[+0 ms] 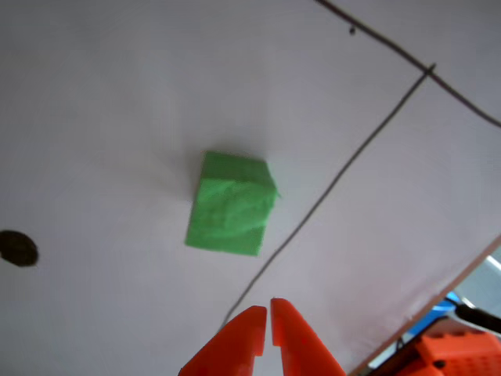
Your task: Grasp the colored block, Place it on the black dot, and then return the arm to the default position.
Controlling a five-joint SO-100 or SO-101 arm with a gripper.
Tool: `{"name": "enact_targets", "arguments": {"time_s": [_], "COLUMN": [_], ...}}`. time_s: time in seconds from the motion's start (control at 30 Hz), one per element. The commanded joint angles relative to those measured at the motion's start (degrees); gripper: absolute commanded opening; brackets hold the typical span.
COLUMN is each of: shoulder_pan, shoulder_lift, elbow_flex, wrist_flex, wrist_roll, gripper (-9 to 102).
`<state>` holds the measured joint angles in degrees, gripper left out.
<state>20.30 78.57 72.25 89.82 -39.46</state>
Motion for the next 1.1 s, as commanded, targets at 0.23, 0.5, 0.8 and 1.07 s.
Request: {"name": "enact_targets", "arguments": {"time_s": [0.23, 0.5, 0.8, 1.07], "shoulder_pan": [0.9, -1.1, -2.0, -2.1], "shoulder_lift": [-2.2, -2.3, -3.7, -3.3], "elbow_flex": [-10.4, -8.3, -4.9, -1.8], "wrist_flex": [1.5, 2.2, -1.0, -3.3], "wrist_roll": [0.1, 0.5, 1.1, -0.2], "gripper": [1, 1, 1, 14]}}
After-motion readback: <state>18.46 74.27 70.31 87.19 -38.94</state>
